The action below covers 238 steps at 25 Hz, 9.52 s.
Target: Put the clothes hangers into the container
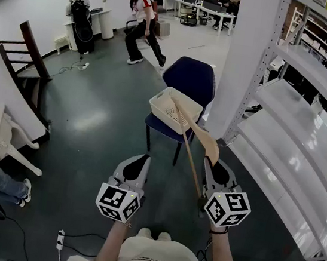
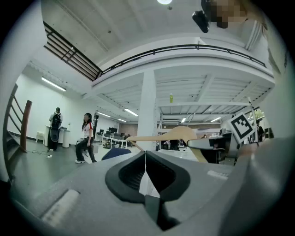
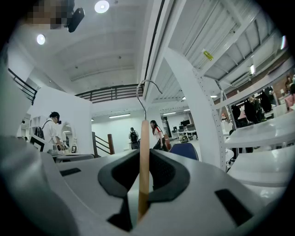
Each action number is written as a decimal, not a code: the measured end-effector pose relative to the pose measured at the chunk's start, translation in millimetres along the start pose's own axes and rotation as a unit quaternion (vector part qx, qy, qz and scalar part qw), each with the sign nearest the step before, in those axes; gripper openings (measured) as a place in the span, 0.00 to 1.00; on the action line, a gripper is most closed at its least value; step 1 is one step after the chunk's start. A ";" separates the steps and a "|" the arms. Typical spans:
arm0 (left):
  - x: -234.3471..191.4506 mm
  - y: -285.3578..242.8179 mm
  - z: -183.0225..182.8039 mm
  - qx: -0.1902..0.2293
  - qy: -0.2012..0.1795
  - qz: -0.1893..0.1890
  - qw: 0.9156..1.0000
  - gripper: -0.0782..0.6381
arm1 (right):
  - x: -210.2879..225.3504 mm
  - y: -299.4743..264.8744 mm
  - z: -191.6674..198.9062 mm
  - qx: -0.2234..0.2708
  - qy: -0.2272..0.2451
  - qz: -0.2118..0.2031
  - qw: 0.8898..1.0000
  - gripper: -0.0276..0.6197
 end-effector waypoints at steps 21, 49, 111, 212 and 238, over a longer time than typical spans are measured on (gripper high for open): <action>8.0 -18.6 5.9 -0.003 -0.004 -0.015 1.000 0.14 | 35.2 -4.3 8.5 0.006 -0.029 0.006 1.000 0.13; -190.1 -254.1 19.1 -0.062 0.036 -0.002 0.997 0.14 | 132.3 -284.6 41.4 -0.069 -0.051 0.024 0.996 0.13; -371.6 -545.1 241.1 -0.307 0.223 -0.040 0.924 0.14 | 299.6 -572.9 273.5 -0.301 -0.228 -0.068 0.924 0.13; -344.5 -562.3 48.3 -0.138 0.085 0.107 0.981 0.14 | 251.9 -591.0 91.8 -0.149 -0.082 -0.009 0.985 0.05; -375.5 -538.7 -52.2 -0.011 0.004 0.051 0.999 0.14 | 246.9 -582.4 -24.1 0.011 0.041 0.011 0.999 0.05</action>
Point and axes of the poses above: the fingertips, and each gripper's own axes: y backward along the fingers, x to its right, z out of its underside, the point moved 5 cm from there along y, backward along the fingers, and after that the axes turned 5 degrees about y, right-handed, at the moved point
